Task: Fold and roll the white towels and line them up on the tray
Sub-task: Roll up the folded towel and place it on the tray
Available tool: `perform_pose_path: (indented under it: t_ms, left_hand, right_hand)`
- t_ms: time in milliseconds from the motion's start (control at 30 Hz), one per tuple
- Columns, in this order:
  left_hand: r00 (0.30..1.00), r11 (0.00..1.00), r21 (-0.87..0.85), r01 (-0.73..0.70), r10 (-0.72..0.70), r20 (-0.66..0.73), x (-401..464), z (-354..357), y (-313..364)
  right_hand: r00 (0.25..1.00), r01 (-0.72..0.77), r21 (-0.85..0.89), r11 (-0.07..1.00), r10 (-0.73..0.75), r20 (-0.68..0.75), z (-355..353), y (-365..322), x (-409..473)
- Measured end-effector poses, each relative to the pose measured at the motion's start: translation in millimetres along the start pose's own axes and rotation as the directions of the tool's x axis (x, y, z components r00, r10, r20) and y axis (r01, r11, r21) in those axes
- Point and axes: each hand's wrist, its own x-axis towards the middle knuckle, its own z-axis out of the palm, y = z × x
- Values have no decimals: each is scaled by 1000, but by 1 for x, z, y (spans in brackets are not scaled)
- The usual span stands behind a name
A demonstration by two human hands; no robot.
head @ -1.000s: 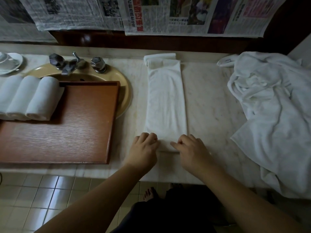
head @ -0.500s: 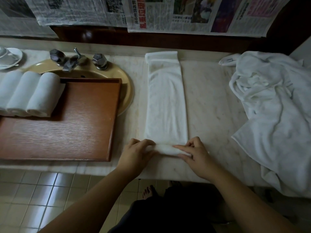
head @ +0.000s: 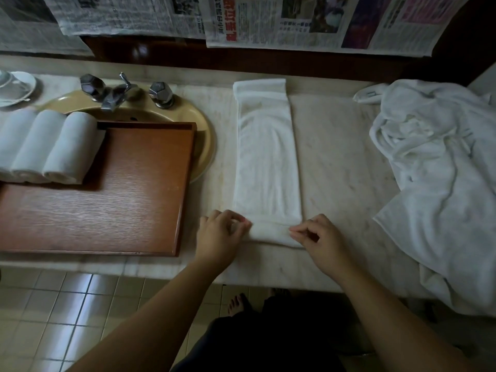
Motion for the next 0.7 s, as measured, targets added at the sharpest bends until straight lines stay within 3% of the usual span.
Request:
perform_pose_path:
  t_ms: [100,200,300,400,467,500,567,700]
  left_hand:
    - [993,985,155,-72,85,-83,-1,4,2]
    - [924,898,346,-272,345,-167,-4,6,-10]
    - [819,753,447,-483,569,-72,-8,2,-24]
    - [754,649,486,-585,656,31,-7,-6,-36]
    - [781,681,443,-583,621,73,-3,-7,-39]
    - [824,743,393,-541,561,75,-2,-8,-38]
    - [918,874,287,-392,393,58,0,-5,-32]
    - [980,968,150,-200,199,27,7,1,-16]
  right_hand:
    - [966,233,-247,940,-254,-55,-4,6,-5]
    - [899,417,-483,770,-428,93,-13,14,-10]
    - [880,458,-509,729,-452,146,-16,20,-7]
    - [904,425,-422,801,-405,140,-16,21,-1]
    - [943,332,-348,877,-306,127,-13,20,2]
    - [961,275,-316,908,-250,120,-12,19,4]
    - [983,178,-248,952,-159,94,-9,18,11]
    - [998,-30,-46,998,32,46,-6,11,21]
